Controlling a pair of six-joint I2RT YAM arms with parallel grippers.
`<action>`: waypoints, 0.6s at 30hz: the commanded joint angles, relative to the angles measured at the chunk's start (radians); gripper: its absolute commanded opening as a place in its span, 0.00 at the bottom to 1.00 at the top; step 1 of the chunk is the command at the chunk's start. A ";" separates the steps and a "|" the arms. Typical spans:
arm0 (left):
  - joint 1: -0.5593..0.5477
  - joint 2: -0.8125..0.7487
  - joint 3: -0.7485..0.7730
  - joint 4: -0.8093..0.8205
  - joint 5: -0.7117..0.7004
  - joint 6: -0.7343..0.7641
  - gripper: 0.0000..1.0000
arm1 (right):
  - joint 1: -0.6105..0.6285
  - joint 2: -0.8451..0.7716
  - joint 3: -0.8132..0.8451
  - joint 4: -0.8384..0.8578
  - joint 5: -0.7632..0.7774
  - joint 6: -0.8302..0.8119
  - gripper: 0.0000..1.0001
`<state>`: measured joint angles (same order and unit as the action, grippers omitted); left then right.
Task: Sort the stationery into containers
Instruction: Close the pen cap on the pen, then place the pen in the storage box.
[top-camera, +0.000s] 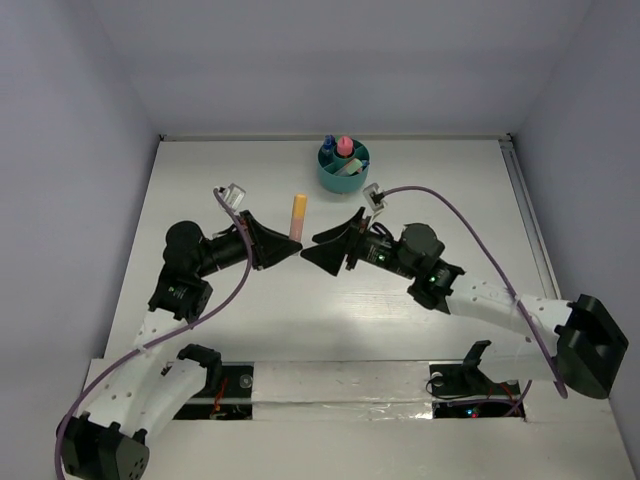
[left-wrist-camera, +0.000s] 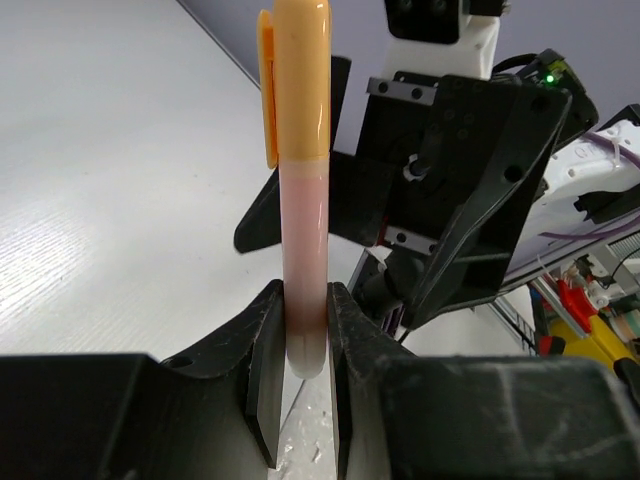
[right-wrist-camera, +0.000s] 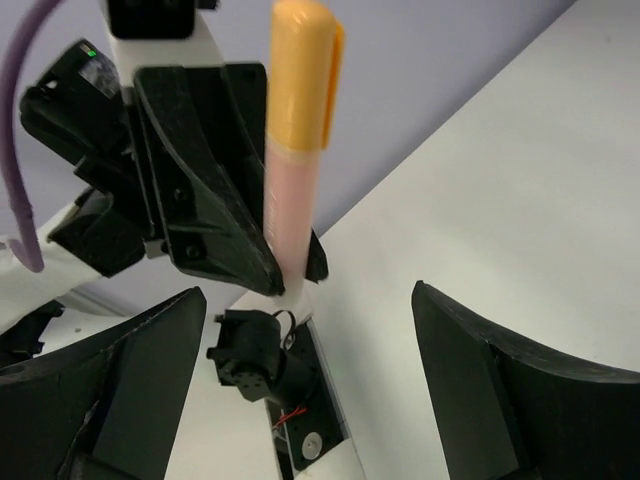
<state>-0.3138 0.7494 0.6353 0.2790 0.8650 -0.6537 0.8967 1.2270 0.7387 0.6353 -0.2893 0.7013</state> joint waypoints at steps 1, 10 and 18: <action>0.002 -0.002 -0.029 0.123 0.028 -0.021 0.00 | -0.031 -0.026 0.050 0.014 -0.031 -0.037 0.90; 0.002 0.007 -0.069 0.233 0.123 -0.090 0.00 | -0.108 0.115 0.209 0.063 -0.149 -0.008 0.92; 0.002 0.034 -0.088 0.264 0.173 -0.110 0.00 | -0.117 0.244 0.294 0.208 -0.292 0.092 0.73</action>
<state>-0.3138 0.7845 0.5488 0.4603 0.9916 -0.7563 0.7849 1.4509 0.9676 0.7307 -0.4934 0.7410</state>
